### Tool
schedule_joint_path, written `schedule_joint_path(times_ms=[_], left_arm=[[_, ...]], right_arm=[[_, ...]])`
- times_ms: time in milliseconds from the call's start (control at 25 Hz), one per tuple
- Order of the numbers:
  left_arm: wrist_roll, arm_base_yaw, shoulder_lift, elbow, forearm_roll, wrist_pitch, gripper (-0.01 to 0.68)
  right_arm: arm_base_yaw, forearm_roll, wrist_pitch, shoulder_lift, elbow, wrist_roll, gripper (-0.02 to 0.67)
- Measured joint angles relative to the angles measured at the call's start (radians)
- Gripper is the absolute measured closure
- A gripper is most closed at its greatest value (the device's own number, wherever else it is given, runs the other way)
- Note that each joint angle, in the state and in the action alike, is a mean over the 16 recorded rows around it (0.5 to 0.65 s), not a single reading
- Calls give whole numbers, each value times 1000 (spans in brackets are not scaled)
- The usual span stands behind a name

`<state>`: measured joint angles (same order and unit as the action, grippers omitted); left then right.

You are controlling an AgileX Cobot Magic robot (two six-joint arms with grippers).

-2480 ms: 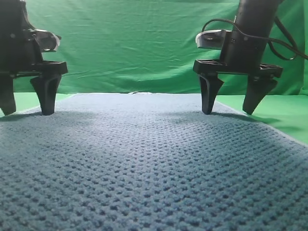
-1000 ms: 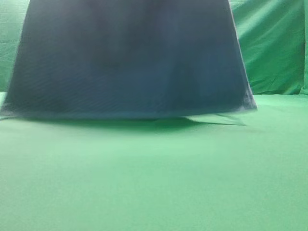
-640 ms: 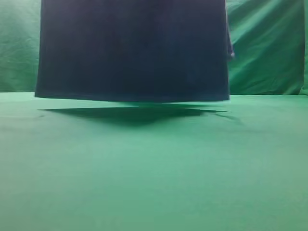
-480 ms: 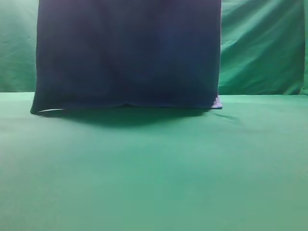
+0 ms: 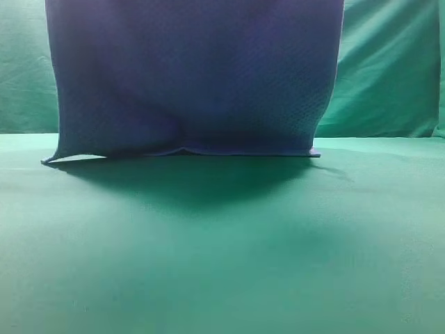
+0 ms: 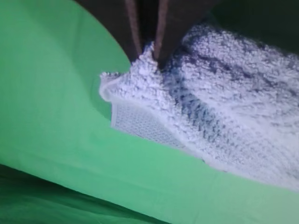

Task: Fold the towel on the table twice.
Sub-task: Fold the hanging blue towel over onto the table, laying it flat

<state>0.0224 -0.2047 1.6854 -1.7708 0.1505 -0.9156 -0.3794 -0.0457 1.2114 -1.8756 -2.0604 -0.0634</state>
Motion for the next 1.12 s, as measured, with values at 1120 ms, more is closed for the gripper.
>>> schedule_joint_path(times_ms=[1120], left_arm=[[-150,0,-812,1177,287,132,673]], right_arm=[[-210,100,-350,745,1269,249,649]])
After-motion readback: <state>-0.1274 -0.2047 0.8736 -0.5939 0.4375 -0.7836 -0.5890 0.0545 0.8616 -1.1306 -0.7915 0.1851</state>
